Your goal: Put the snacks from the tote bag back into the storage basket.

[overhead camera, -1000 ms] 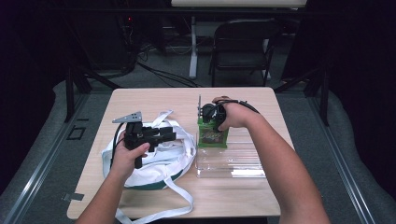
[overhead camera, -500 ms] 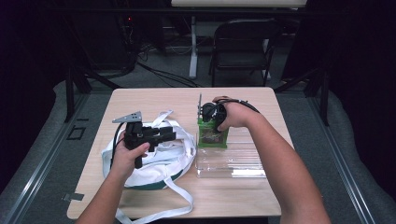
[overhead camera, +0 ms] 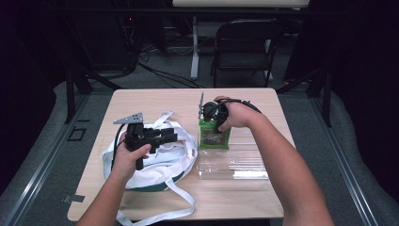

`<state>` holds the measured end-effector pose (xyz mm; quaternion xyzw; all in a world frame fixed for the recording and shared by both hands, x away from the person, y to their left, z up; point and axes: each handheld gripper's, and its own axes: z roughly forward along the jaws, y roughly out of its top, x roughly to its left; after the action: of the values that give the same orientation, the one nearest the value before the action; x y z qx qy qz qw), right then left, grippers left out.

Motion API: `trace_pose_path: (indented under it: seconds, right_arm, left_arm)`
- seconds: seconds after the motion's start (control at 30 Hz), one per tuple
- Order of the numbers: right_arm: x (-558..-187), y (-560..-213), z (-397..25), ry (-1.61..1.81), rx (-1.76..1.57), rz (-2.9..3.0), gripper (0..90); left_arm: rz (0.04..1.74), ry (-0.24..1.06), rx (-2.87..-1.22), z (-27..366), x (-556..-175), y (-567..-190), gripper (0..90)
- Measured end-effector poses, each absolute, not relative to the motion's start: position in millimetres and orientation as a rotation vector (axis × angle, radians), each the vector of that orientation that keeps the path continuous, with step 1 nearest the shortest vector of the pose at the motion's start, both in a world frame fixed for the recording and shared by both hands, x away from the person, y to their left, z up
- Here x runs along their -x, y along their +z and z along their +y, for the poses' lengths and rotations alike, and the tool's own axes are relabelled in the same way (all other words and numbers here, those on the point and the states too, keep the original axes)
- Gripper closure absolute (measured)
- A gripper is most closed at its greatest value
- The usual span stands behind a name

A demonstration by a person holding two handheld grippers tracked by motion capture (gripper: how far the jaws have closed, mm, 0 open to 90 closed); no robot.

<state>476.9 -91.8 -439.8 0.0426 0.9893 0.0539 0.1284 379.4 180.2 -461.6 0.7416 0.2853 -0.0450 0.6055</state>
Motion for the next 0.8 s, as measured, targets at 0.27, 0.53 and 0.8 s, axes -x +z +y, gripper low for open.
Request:
trace_pose_path:
  seconds: [0.27,0.53,0.8]
  right_arm:
    - [-477.1,-437.5,-91.7,0.182,-0.138,2.878,40.0]
    - [-476.2,-433.5,-89.5,0.21,-0.149,2.878,39.4]
    - [-474.6,-414.6,-92.9,0.373,-0.279,2.874,39.4]
  left_arm:
    - [0.661,-0.103,-1.716,180.8,-379.5,-461.7,58.5]
    - [0.667,-0.097,-1.714,183.0,-380.2,-461.8,58.5]
    - [0.68,-0.089,-1.706,186.9,-380.5,-461.3,58.2]
